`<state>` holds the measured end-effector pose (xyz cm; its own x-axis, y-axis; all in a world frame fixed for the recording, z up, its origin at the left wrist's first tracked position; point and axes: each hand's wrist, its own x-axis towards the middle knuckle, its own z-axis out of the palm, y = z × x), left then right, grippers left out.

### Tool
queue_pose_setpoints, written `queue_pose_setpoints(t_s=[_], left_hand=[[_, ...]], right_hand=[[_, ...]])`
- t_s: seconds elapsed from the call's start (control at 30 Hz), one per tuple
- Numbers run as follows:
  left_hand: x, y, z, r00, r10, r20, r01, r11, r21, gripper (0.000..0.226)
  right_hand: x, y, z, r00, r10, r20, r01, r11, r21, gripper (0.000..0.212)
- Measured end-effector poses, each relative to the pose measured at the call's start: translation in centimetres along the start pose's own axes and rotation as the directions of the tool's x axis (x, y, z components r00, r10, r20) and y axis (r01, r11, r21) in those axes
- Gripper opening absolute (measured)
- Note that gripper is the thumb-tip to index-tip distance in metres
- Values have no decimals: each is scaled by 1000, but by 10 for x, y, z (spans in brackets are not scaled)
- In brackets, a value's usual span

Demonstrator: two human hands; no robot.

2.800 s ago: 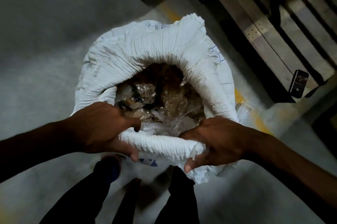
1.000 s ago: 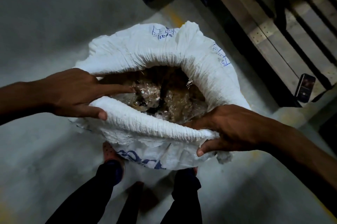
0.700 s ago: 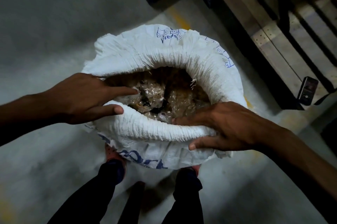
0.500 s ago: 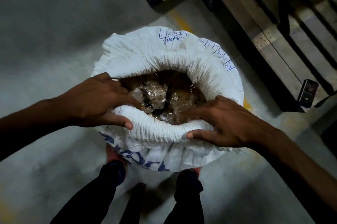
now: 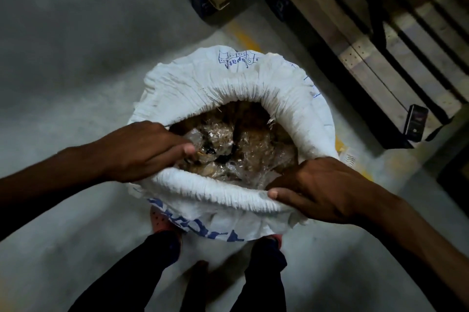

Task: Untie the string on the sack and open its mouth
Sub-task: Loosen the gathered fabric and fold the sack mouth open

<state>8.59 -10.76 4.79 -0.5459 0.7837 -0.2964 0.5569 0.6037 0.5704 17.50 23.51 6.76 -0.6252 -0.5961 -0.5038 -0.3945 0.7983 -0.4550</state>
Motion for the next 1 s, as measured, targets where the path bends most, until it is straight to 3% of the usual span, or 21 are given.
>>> queue_pose_setpoints(t_s=[0.1,0.2,0.33,0.43,0.6,0.73,0.87,1.0], left_hand=[[15,-5,-5,973,-232,8,231,971,52,87],[19,-9,-5,916,-399,-39,401,909,113,97],[12,-6,-1,874,-469,-130,486,853,191,98],[3,-4,3,839,-519,-161,543,815,202,117],[-1,3,0,830,-531,-172,558,804,207,144],[3,5,-6,802,-571,-175,596,781,185,147],[9,7,-4,783,-591,-193,620,766,170,140],[20,5,1,755,-608,-246,650,743,159,127]], right_hand=[[2,-8,-1,996,92,1,-92,994,51,77],[5,-11,-3,967,252,32,-254,966,52,91],[4,-4,0,880,472,52,-475,872,119,106],[-1,-2,4,806,592,-17,-581,795,176,116],[-1,10,14,734,669,-120,-622,732,276,138],[5,20,11,681,723,-117,-660,675,330,144],[12,21,11,685,719,-121,-653,679,335,140],[24,11,11,735,666,-130,-610,733,301,141]])
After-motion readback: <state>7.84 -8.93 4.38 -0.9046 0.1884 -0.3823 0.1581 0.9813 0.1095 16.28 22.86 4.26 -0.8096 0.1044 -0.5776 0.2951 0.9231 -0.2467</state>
